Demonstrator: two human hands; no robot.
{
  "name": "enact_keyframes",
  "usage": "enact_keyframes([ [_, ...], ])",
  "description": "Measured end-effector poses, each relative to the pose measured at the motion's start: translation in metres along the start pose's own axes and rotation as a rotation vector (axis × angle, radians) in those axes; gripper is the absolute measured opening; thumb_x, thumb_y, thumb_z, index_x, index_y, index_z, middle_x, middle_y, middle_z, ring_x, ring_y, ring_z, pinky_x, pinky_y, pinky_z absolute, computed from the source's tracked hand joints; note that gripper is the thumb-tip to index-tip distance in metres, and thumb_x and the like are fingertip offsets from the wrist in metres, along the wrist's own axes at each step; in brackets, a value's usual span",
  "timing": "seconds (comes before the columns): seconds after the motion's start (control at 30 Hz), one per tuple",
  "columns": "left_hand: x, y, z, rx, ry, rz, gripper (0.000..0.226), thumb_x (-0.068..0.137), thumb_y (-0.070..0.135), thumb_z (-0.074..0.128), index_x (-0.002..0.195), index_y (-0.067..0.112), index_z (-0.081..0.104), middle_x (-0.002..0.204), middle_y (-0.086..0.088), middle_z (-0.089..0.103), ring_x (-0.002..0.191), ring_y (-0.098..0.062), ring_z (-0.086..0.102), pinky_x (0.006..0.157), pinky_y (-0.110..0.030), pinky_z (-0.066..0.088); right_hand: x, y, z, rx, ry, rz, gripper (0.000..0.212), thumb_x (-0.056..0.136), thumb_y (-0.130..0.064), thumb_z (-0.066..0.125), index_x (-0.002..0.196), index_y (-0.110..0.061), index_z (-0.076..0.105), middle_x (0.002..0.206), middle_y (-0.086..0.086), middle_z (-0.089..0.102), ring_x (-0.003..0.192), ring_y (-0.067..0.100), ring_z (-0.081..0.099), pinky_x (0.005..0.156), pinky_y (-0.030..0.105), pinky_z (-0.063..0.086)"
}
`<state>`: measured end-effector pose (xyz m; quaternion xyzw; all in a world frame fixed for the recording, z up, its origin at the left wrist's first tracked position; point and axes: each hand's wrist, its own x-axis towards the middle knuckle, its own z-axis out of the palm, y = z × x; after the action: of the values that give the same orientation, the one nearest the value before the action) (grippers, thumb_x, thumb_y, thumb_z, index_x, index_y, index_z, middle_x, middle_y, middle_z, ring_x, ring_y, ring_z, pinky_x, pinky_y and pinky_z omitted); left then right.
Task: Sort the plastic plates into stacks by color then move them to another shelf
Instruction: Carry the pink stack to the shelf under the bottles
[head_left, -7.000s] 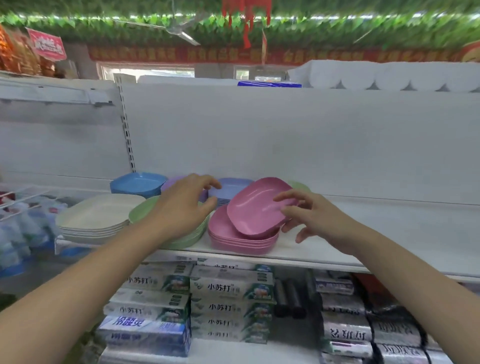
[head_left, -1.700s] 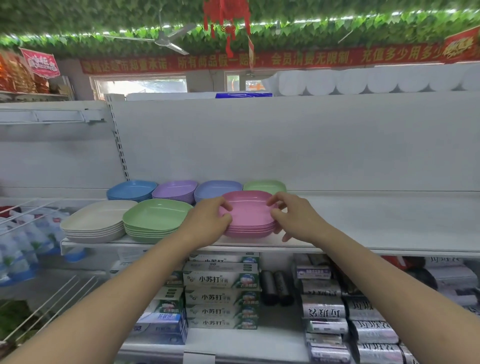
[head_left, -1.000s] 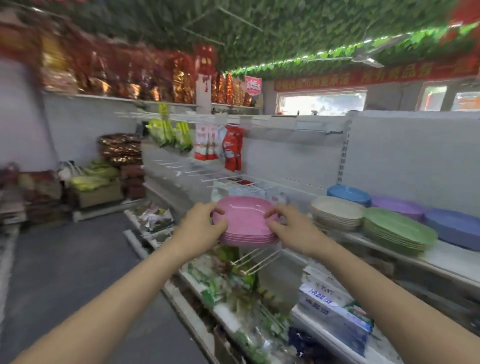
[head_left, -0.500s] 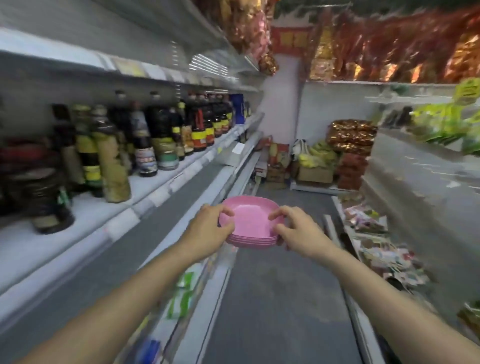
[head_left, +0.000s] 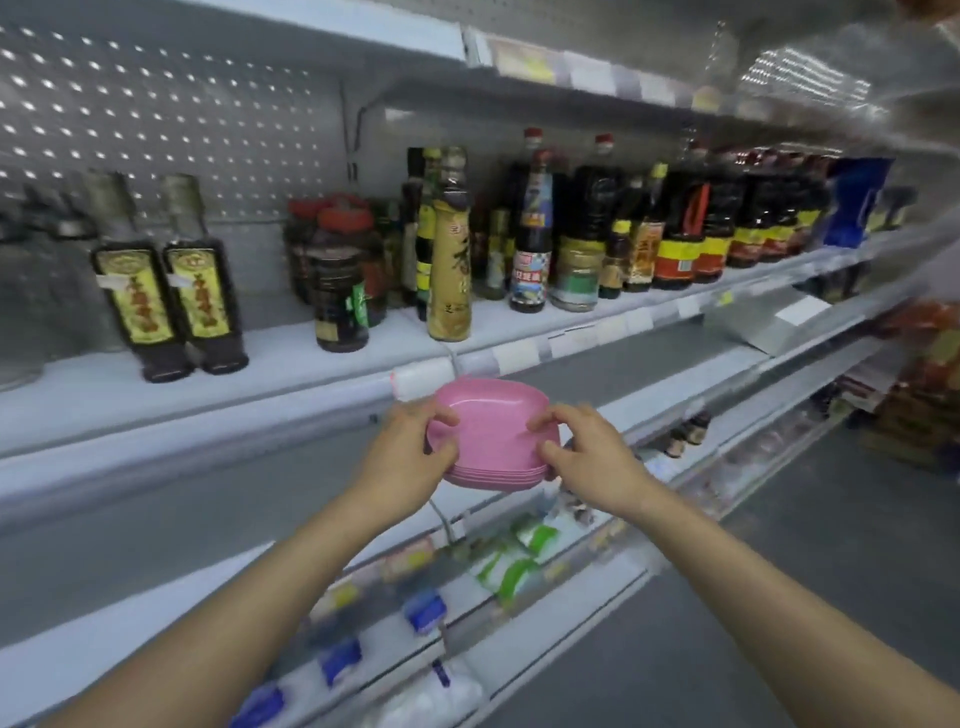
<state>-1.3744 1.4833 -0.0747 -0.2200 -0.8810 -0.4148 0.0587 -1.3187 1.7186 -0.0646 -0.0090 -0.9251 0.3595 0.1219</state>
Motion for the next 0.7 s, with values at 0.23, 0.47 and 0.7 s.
enact_keyframes([
  [0.23, -0.021, -0.023, 0.023, 0.007, 0.091, -0.161, 0.020, 0.095, 0.018, 0.063, 0.110, 0.032, 0.062, 0.114, 0.001, 0.048, 0.084, -0.009, 0.059, 0.082, -0.024, 0.045, 0.026, 0.030, 0.031, 0.036, -0.189, -0.104, 0.025, 0.093, -0.012, 0.059, 0.107, -0.033, 0.064, 0.114, -0.009, 0.047, 0.080, 0.020, 0.068, 0.069, 0.020, 0.048],
  [0.47, 0.005, -0.053, 0.077, -0.002, 0.123, -0.268, 0.022, 0.097, 0.026, 0.062, 0.116, 0.037, 0.062, 0.117, 0.007, 0.050, 0.088, -0.009, 0.063, 0.088, -0.029, 0.053, 0.067, 0.086, 0.055, 0.034, -0.271, -0.133, 0.034, 0.093, -0.005, 0.059, 0.106, -0.036, 0.065, 0.116, -0.011, 0.047, 0.081, 0.010, 0.066, 0.082, 0.016, 0.051],
  [0.7, 0.077, -0.081, 0.151, -0.070, 0.157, -0.311, 0.027, 0.094, 0.018, 0.066, 0.116, 0.034, 0.064, 0.118, 0.006, 0.051, 0.091, 0.001, 0.058, 0.073, 0.001, 0.039, 0.140, 0.158, 0.054, 0.006, -0.329, -0.130, 0.032, 0.094, -0.005, 0.057, 0.109, -0.033, 0.065, 0.120, -0.011, 0.045, 0.069, 0.006, 0.060, 0.078, 0.016, 0.051],
])
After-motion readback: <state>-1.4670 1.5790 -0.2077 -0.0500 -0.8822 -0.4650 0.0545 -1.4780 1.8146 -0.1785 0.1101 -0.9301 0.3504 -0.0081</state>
